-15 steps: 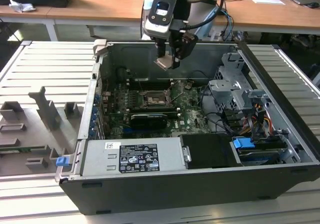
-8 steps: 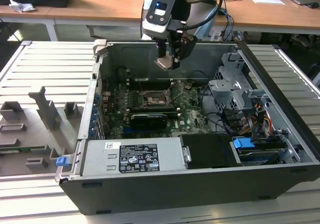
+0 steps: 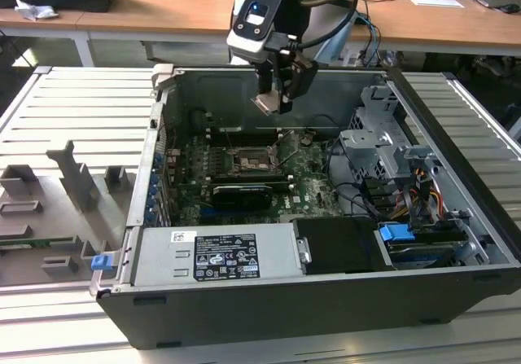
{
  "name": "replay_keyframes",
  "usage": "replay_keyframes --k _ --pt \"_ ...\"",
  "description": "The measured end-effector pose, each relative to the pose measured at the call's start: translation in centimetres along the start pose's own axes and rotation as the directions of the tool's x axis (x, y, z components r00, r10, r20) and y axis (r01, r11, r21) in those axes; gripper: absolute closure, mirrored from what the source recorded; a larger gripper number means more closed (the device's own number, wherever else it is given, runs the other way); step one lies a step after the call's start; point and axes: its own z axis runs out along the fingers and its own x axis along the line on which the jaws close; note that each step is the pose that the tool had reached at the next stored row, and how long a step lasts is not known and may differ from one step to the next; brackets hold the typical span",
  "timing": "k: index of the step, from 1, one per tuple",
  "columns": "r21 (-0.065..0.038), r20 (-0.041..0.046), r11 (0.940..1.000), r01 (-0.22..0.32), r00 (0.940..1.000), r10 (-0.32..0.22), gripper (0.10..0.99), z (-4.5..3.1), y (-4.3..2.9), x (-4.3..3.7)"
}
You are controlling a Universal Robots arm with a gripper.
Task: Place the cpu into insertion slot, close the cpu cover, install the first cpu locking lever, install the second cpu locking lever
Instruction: 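Place the cpu into insertion slot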
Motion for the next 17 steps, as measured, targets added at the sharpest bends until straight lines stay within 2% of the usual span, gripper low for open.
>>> replay_keyframes --k 10,17 --pt "-0.001 0.0059 0.9961 -0.088 0.9961 0.088 0.545 0.08 -0.01 0.0" --pt "-0.001 0.0095 0.9892 -0.146 0.9892 0.146 0.545 0.16 -0.01 0.0"
